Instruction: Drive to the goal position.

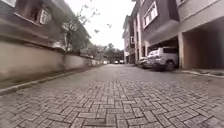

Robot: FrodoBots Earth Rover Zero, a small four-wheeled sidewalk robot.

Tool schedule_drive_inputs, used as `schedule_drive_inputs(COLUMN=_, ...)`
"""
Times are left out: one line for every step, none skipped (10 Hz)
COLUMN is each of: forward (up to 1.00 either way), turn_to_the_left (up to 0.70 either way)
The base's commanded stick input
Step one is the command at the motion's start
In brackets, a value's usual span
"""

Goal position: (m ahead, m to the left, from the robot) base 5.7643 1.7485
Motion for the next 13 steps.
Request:
schedule_drive_inputs(forward=0.5, turn_to_the_left=0.0)
schedule_drive_inputs(forward=0.5, turn_to_the_left=0.0)
schedule_drive_inputs(forward=0.5, turn_to_the_left=0.0)
schedule_drive_inputs(forward=0.5, turn_to_the_left=0.0)
schedule_drive_inputs(forward=0.5, turn_to_the_left=0.0)
schedule_drive_inputs(forward=0.5, turn_to_the_left=0.0)
schedule_drive_inputs(forward=0.5, turn_to_the_left=0.0)
schedule_drive_inputs(forward=0.5, turn_to_the_left=0.0)
schedule_drive_inputs(forward=0.5, turn_to_the_left=0.0)
schedule_drive_inputs(forward=0.5, turn_to_the_left=0.0)
schedule_drive_inputs(forward=0.5, turn_to_the_left=0.0)
schedule_drive_inputs(forward=0.5, turn_to_the_left=0.0)
schedule_drive_inputs(forward=0.5, turn_to_the_left=0.0)
